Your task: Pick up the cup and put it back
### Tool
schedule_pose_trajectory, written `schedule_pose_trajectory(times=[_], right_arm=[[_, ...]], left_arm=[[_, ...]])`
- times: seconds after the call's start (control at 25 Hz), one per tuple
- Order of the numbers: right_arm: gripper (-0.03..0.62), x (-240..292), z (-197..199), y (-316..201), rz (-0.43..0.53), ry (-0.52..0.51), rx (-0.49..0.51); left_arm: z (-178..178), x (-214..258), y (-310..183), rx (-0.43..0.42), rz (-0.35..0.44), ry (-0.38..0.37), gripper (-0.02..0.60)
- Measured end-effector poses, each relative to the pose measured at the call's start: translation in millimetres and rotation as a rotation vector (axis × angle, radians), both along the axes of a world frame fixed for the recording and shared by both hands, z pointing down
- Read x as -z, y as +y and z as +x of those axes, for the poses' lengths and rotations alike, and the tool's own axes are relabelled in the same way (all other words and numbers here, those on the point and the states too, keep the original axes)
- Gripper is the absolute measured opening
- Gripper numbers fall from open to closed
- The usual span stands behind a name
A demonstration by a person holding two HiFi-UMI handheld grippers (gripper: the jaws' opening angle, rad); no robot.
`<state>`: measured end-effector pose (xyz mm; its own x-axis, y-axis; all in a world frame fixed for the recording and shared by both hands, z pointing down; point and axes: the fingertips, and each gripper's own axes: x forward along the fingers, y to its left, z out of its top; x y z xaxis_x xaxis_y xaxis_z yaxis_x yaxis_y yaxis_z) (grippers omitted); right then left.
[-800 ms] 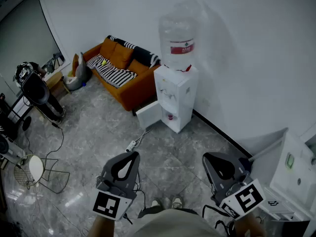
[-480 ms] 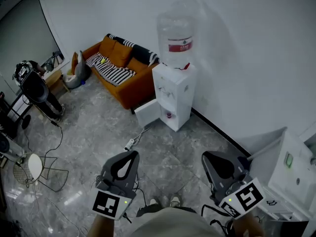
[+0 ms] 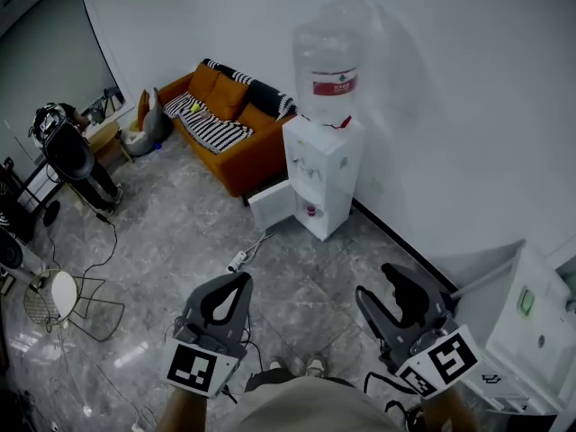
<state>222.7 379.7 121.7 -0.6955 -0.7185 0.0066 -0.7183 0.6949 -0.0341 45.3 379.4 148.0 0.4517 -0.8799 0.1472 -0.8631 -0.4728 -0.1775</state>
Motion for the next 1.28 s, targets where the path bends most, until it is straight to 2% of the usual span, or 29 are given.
schedule_pose_trajectory(times=[0.04, 0.12, 0.36, 0.72, 1.0, 1.28], right_arm=[[0.211, 0.8, 1.9, -1.3, 0.005, -0.002, -0.005], [0.227, 1.3, 6.1, -3.9, 0.011, 0.000, -0.014], [0.231, -3.5, 7.2, -14.3, 0.006, 0.010, 0.007], [0.241, -9.3, -7.5, -43.5, 0.025, 0.027, 0.021], [0.241, -23.1, -25.5, -87.3, 0.011, 0.040, 0.012], [0.245, -32.3, -61.0, -149.3, -0.010, 0.049, 0.002]], left_arm=[[1.1, 0.3, 0.0, 0.002, 0.001, 0.001, 0.002], [4.1, 1.2, -0.5, 0.002, 0.004, 0.002, 0.002], [6.6, -2.4, -8.7, 0.017, -0.007, 0.001, 0.002], [-3.5, -7.1, -32.7, 0.031, 0.024, 0.024, 0.002], [-11.4, -15.7, -79.2, 0.004, 0.025, 0.042, 0.002], [-48.5, -21.9, -138.9, 0.006, 0.008, 0.046, 0.002]])
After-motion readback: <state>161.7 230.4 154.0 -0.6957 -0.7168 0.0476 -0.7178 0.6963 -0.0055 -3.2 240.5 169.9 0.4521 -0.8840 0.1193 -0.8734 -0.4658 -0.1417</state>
